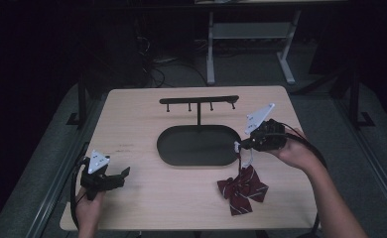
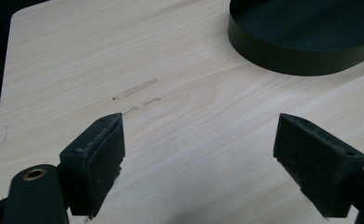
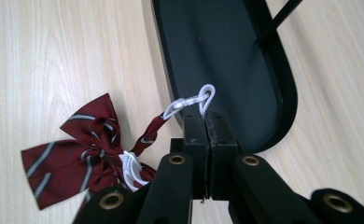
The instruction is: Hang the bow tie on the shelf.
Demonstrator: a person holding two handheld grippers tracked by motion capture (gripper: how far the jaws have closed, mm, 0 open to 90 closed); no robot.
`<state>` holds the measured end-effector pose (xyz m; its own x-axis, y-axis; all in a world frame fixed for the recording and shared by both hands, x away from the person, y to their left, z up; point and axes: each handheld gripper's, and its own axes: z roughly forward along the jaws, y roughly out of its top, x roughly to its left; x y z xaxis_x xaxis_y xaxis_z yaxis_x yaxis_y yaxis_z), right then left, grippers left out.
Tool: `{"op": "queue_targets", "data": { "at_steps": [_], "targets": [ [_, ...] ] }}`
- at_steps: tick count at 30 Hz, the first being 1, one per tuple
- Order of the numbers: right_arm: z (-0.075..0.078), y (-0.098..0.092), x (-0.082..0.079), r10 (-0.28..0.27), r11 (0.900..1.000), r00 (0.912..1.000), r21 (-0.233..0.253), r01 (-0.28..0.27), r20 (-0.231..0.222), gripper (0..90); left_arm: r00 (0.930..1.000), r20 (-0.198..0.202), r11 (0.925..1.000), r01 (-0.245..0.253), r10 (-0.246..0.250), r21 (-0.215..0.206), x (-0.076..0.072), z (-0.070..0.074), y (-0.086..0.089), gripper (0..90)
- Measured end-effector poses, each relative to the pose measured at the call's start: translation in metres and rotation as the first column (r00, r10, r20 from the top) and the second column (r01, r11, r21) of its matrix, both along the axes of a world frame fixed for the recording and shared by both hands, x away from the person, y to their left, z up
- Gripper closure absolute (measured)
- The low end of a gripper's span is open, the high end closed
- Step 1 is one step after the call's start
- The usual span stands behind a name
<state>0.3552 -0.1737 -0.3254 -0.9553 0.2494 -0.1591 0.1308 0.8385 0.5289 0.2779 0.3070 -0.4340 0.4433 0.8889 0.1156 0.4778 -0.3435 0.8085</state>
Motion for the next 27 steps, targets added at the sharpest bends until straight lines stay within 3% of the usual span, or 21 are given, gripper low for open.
{"op": "queue_targets", "data": {
  "at_steps": [9,27],
  "targets": [
    [0.016,0.014,0.002,0.026,1.0,0.9996,0.011,-0.026,0.012,88.3,1.0,0.002,1.0,-0.001,0.001,-0.001,-0.001,0.001,0.001,16.3],
    [0.031,0.031,0.01,0.064,0.998,0.9975,0.01,-0.064,0.031,88.3,1.0,0.001,0.9999,-0.01,0.01,-0.011,0.0,0.0,0.002,16.3]
  ]
}}
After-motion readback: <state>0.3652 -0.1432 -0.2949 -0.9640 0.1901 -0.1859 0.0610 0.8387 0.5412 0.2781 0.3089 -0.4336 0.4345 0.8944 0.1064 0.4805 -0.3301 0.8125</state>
